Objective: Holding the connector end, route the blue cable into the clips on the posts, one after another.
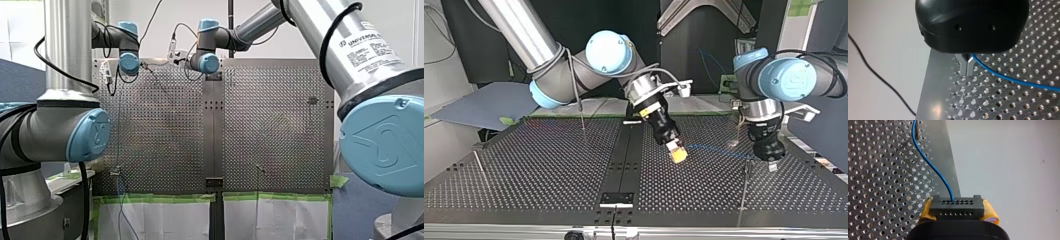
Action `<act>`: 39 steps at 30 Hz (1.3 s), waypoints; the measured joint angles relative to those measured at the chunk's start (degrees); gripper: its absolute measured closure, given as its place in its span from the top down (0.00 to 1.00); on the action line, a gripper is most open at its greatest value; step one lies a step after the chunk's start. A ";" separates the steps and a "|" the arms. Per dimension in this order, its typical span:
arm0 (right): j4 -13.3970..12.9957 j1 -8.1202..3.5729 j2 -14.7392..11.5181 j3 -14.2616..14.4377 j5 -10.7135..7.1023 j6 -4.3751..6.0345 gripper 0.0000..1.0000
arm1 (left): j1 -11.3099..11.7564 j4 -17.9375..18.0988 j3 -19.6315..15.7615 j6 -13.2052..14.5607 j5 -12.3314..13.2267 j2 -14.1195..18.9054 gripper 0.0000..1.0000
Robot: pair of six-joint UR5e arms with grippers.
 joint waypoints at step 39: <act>-0.56 -5.10 0.50 -0.03 -0.75 0.00 0.00 | 7.86 2.32 6.40 -11.65 13.50 -7.09 0.00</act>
